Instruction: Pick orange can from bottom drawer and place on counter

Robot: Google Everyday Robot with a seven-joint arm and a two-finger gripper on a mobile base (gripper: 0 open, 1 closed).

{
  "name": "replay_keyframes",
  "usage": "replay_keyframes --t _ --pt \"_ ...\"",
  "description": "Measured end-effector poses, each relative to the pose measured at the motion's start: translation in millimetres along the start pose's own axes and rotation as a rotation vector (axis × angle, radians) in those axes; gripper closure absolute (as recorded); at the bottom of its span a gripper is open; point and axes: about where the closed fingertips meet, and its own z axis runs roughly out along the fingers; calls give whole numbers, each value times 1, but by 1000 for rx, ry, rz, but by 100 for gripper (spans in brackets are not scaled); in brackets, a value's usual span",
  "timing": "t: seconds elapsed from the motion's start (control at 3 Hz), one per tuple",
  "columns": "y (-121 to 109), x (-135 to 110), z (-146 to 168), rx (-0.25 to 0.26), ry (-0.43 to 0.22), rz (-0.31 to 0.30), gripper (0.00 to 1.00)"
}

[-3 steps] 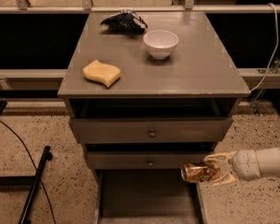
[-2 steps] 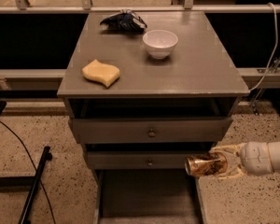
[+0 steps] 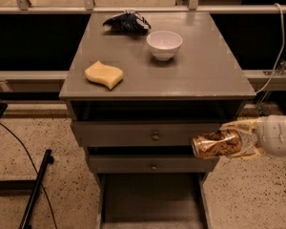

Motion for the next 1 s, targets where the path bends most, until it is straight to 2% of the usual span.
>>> replay_keyframes --t 0.33,0.67,1.0 --pt "-48 -28 -17 4 62 -73 100" --pt "-107 -58 -24 -26 111 -121 100" --pt "-151 -74 -19 -62 98 -101 100"
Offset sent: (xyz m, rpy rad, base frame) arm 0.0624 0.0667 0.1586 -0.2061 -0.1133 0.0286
